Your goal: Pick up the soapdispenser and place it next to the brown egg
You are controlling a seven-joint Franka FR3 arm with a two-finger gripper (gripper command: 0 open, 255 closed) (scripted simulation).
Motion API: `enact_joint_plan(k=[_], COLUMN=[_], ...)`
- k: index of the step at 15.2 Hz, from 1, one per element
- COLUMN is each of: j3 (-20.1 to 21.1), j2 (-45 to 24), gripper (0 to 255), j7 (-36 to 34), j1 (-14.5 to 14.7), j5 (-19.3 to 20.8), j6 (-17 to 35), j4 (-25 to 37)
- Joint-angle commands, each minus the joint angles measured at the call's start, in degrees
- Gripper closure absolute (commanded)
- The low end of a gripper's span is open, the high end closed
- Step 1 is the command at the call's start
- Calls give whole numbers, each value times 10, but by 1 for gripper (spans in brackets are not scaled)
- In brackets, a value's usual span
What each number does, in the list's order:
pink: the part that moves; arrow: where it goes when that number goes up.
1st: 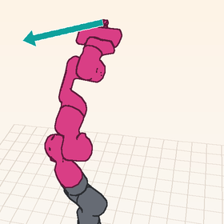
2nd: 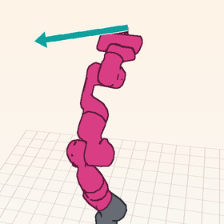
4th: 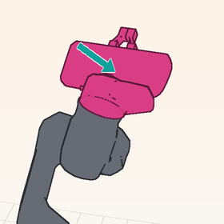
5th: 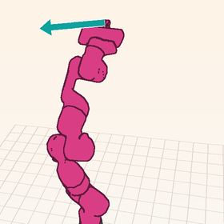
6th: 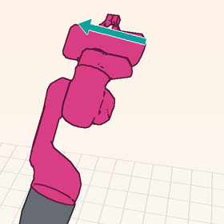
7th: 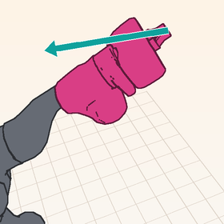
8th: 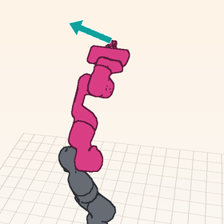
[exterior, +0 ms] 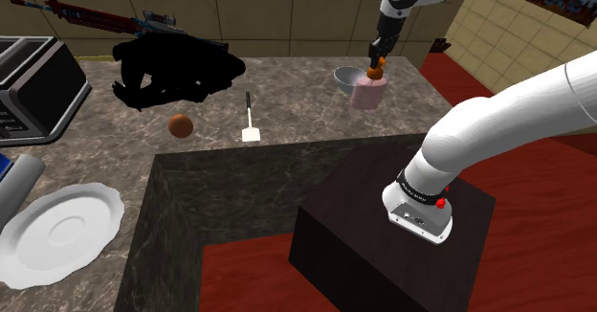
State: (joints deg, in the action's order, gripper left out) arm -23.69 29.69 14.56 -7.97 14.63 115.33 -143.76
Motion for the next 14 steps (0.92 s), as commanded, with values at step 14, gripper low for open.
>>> enact_joint_plan(k=[14], j3=[22], j2=[21], gripper=[255], j7=[4], j1=[5], j5=[-14], j6=[-122], j4=[101])
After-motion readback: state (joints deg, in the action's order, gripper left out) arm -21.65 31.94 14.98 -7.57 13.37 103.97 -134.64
